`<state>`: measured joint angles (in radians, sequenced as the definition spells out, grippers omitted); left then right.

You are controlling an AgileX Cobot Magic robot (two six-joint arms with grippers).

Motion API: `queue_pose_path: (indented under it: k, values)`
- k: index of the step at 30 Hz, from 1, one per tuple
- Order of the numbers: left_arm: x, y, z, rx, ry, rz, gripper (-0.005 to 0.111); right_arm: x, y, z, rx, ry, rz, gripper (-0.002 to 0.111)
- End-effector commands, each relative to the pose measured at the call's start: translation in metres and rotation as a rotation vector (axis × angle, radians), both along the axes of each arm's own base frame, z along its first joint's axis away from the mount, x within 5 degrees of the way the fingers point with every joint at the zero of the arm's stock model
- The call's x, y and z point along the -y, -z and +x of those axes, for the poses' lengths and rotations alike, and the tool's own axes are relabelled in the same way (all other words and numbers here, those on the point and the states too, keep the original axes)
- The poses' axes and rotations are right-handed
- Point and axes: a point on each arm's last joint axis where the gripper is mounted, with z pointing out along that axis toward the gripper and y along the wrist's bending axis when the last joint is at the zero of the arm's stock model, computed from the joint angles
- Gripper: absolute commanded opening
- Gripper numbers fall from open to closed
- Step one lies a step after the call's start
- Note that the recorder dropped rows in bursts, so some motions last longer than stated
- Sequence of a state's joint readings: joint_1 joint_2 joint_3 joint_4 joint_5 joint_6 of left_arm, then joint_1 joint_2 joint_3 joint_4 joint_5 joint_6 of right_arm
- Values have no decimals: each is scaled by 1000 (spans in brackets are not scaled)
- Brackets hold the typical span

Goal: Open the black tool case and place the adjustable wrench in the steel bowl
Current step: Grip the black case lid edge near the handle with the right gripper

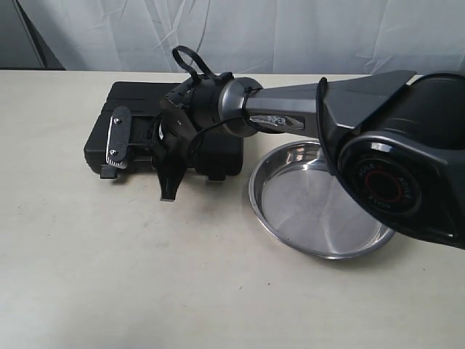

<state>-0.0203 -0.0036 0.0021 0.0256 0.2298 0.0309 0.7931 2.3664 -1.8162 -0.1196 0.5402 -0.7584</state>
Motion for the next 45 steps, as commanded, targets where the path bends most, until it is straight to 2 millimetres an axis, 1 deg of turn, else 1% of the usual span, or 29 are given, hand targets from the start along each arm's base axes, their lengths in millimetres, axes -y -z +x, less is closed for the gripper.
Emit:
queue_pose_path:
  k: [1, 5, 11, 16, 24, 33, 36, 37, 38, 39, 40, 41, 42, 44, 45]
  values:
    - [0, 0, 0, -4, 1, 3, 0, 2, -24, 1, 26, 10, 28, -1]
    - [0, 0, 0, -4, 1, 3, 0, 1, -37, -1, 20, 25, 71, -1]
    - [0, 0, 0, -4, 1, 3, 0, 1, -39, -5, -31, 52, 92, -1]
    - [0, 0, 0, -4, 1, 3, 0, 0, -32, -6, -74, 68, 100, -1]
    - [0, 0, 0, -4, 1, 3, 0, -1, -13, -6, -98, 67, 71, -1]
    - [0, 0, 0, -4, 1, 3, 0, -1, -12, -6, -99, 68, 69, -1]
    - [0, 0, 0, -4, 1, 3, 0, -1, -9, -6, -101, 66, 63, 0]
    - [0, 0, 0, -4, 1, 3, 0, -1, -8, -6, -102, 64, 60, 4]
    - [0, 0, 0, -4, 1, 3, 0, -1, -8, -5, -99, 61, 60, 15]
    - [0, 0, 0, -4, 1, 3, 0, -1, -8, -5, -96, 60, 62, 23]
    - [0, 0, 0, -4, 1, 3, 0, -1, -9, -5, -86, 57, 65, 33]
    - [0, 0, 0, -4, 1, 3, 0, -2, -9, -4, -83, 57, 68, 35]
    - [0, 0, 0, -4, 1, 3, 0, -2, -9, -4, -83, 57, 68, 33]
    - [0, 0, 0, -4, 1, 3, 0, -2, -9, -4, -83, 57, 68, 22]
    - [0, 0, 0, -4, 1, 3, 0, -2, -9, -4, -83, 57, 68, 15]
